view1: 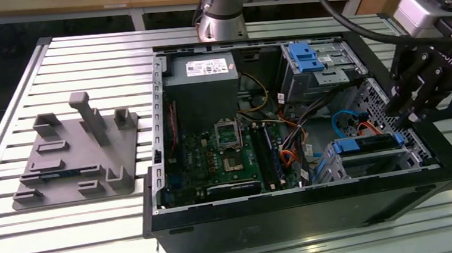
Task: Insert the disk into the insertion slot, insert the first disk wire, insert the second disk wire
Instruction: 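Insert the second disk wire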
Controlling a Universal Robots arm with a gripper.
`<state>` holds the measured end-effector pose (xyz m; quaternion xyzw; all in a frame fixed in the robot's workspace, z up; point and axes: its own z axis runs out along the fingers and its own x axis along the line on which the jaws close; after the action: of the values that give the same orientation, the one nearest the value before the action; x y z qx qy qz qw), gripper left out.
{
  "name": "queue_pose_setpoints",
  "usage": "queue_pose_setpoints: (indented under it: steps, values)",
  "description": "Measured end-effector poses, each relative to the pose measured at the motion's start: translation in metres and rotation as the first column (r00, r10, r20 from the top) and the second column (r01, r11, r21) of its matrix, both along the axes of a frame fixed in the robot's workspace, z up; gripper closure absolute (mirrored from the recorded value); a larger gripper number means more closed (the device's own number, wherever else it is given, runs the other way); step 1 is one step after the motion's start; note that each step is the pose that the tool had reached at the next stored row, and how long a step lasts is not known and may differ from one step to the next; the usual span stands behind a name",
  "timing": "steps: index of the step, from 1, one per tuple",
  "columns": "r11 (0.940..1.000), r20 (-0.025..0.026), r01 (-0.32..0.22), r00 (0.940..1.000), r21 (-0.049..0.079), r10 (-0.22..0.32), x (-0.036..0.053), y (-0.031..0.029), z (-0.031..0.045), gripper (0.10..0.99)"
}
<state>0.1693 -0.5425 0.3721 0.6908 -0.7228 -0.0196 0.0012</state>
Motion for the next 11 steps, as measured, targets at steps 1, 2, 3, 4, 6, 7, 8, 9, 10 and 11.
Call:
queue_pose_setpoints:
  steps: [1, 2, 3, 4, 6, 7, 8, 9, 10, 11]
  values:
    - [0.9999, 0.0000, 0.000, 1.0000, -0.010, 0.000, 0.0000, 0.0025, 0.0004, 0.729]
    - [0.9997, 0.0000, 0.000, 1.0000, -0.024, 0.000, -0.0001, 0.0050, 0.0005, 0.729]
    - [0.9993, -0.0001, 0.000, 1.0000, -0.038, 0.000, -0.0002, 0.0079, 0.0005, 0.729]
    - [0.9988, 0.0000, 0.000, 1.0000, -0.049, 0.000, -0.0003, 0.0111, 0.0005, 0.729]
    - [0.9983, 0.0001, 0.000, 1.0000, -0.058, 0.000, -0.0010, 0.0194, 0.0004, 0.729]
    - [0.9982, 0.0000, 0.000, 1.0000, -0.060, 0.000, -0.0012, 0.0239, 0.0004, 0.729]
    - [0.9981, 0.0000, 0.000, 1.0000, -0.061, 0.000, -0.0016, 0.0287, 0.0003, 0.729]
    - [0.9980, 0.0001, 0.000, 1.0000, -0.064, 0.000, -0.0020, 0.0330, 0.0004, 0.729]
    - [0.9978, 0.0000, 0.000, 1.0000, -0.067, 0.000, -0.0030, 0.0365, 0.0003, 0.729]
    - [0.9973, 0.0000, 0.000, 1.0000, -0.073, 0.000, -0.0050, 0.0385, 0.0002, 0.729]
